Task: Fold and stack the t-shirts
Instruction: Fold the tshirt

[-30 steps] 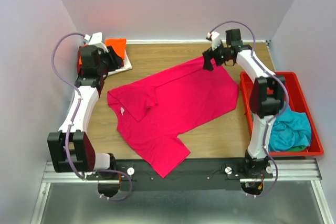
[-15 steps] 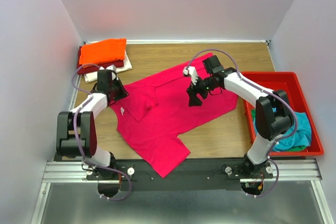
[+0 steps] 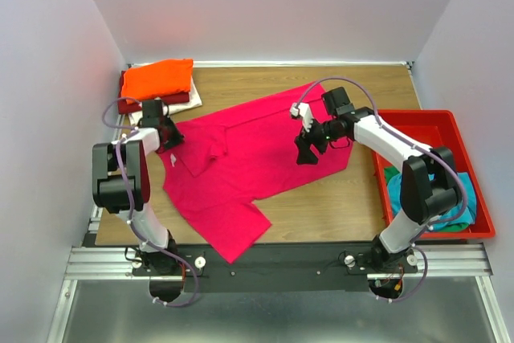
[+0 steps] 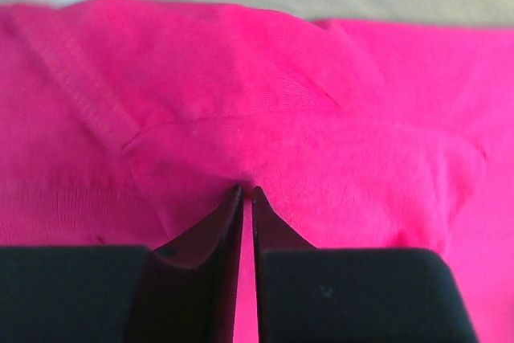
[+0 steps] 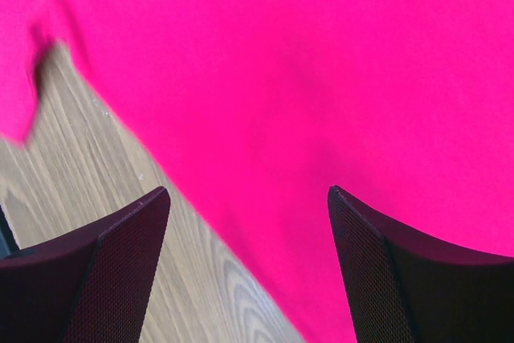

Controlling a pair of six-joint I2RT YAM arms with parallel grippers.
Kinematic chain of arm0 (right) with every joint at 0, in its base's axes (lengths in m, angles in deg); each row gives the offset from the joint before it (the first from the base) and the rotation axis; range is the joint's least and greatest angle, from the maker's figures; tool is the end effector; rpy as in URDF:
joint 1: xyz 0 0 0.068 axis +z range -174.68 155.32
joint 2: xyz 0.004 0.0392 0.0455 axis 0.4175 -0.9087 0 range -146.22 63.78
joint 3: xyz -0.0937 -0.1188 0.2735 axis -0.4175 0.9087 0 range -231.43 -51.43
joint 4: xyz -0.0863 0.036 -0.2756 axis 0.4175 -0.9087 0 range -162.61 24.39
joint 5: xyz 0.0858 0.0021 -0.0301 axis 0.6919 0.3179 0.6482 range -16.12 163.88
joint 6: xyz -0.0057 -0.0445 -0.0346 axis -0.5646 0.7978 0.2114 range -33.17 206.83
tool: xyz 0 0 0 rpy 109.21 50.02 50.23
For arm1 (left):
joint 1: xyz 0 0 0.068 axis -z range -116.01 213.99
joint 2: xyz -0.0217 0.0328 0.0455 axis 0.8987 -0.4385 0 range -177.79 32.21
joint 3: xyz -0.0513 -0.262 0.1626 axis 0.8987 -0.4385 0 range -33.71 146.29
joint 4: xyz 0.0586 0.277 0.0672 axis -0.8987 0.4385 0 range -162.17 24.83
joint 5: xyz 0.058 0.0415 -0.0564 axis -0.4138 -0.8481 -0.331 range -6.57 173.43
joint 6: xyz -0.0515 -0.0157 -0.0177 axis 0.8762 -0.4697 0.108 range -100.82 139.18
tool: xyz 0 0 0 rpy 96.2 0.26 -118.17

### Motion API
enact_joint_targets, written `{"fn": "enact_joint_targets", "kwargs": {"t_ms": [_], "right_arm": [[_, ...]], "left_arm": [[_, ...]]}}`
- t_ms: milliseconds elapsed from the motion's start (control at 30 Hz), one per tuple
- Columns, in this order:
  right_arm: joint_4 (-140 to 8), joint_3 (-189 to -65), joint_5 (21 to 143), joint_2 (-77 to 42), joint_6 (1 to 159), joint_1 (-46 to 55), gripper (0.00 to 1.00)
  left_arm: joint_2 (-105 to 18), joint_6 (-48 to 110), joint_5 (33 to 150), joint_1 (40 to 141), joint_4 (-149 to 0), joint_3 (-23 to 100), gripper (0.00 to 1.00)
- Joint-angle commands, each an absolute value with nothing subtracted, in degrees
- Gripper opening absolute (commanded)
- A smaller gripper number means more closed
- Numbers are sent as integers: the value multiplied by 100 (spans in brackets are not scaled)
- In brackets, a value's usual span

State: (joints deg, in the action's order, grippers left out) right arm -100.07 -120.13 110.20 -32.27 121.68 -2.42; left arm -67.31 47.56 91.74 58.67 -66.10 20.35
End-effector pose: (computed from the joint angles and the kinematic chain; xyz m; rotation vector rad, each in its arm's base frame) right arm 0.3384 0.1637 0.2497 -1.3715 2.0909 0.7438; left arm 0.3764 0.0293 0.1707 -0.6611 2.4008 -0.3508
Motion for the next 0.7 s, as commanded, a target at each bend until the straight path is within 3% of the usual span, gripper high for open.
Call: {"fn": "enact_joint_targets", "kwargs": {"t_ms": [0,233,333,367,467,667], "right_arm": [[-10042,-11919,11247,-2974,12277,-332,86],[-10042,-11849,11273,-2895,12392,-411,86],[-10051,-11814,11326,-2895,12479,-402,87],[-10051,-11788,11448,-2877,12532,-402,87],[-10216,-11402,12104,-2694,13110,-402,88],[-10420,-11066,12812,-2516,14290,96,88]], "left_arm": [[-7368,4476,8387,5433,-6127,2543,17],[-7327,3897,8982,5353,-5775,3194,20],[-6519,3615,9265,5379,-5871,3090,33],[-5977,3554,9405,5414,-5915,3037,43],[-5036,3255,9791,5782,-6074,2852,54],[-4049,2762,9802,6776,-5802,2940,56]]}}
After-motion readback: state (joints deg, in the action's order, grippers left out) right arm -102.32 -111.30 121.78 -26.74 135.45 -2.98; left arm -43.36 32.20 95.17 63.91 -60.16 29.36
